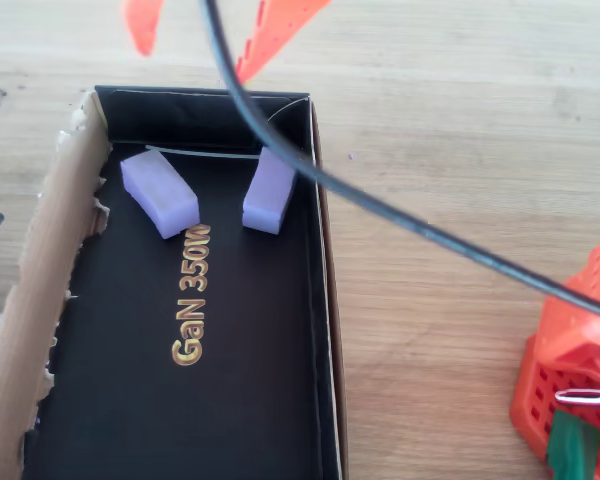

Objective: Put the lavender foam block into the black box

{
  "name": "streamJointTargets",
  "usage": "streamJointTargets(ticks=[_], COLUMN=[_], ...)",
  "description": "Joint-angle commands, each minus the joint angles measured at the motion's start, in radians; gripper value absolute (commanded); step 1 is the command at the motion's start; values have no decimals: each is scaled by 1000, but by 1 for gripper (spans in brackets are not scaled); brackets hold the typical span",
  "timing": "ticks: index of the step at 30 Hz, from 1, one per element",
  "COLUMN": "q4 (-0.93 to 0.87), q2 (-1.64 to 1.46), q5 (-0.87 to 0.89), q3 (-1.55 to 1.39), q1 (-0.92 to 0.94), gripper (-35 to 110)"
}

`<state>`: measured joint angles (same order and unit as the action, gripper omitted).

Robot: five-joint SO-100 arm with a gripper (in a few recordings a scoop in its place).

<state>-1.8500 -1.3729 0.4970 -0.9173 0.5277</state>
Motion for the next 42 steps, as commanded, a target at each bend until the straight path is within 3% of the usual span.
streamJointTargets(ticks=[1,7,11,14,18,23,27,32,35,42], q4=[-23,6,160,342,555,762,887,834,847,653], q2=[-107,-433,-718,-868,-1052,-1212,-1356,-1663,-1637,-1664], q5=[87,52,-34,-155,-179,-57,-112,-170,-216,-202], q3=[-37,-299,-621,-830,-1120,-1448,-1680,-1921,-1934,-1936], q1=[137,472,827,950,923,830,808,824,828,873], gripper=[14,13,2,0,0,0,0,0,0,0])
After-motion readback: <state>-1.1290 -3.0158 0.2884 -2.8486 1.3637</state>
